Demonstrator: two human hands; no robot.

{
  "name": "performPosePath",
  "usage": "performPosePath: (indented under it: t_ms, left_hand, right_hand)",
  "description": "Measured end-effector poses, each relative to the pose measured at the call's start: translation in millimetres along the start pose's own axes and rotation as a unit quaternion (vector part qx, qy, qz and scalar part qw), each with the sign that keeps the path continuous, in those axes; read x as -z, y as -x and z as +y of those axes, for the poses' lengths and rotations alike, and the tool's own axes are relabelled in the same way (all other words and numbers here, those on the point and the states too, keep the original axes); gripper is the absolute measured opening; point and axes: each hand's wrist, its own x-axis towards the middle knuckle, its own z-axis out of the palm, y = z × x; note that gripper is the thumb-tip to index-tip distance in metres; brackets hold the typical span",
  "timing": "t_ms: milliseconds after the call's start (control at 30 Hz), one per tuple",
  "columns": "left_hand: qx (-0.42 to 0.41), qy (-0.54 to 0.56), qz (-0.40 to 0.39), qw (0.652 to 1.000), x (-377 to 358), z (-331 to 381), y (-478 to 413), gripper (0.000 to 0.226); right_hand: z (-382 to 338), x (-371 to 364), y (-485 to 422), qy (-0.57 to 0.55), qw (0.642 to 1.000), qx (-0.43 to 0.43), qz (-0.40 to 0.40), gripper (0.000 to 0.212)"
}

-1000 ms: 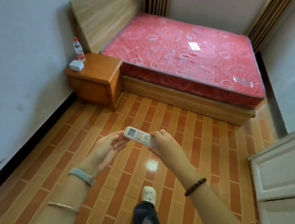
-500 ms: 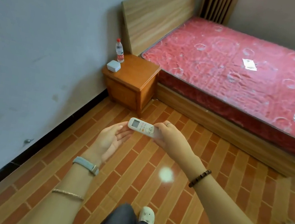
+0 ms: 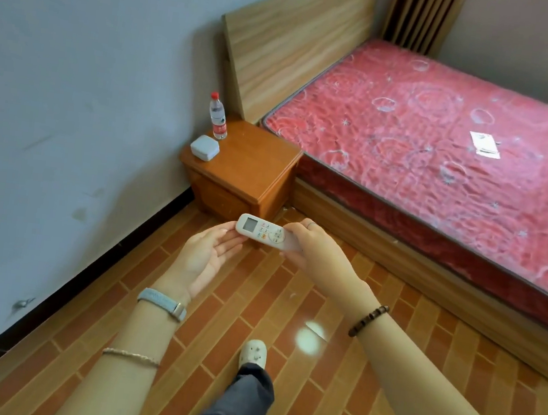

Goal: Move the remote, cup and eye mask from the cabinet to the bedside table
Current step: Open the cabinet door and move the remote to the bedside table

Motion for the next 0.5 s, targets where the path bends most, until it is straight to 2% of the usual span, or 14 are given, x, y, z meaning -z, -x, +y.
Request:
performPosePath:
  t_ms: [233,500]
  left_hand:
    - [0.014,-0.026,-0.033,0.999,-24,63,-98,0.03]
    - [0.034,-0.041,-0.047,0.997,-55,93,-193,0.034]
  right_hand:
    - [27,37,-102,0.008,1.0,-0.008,0.019,0.049]
    - [79,61,-188,-0.015,0.999,-0.011,0.027,0.05]
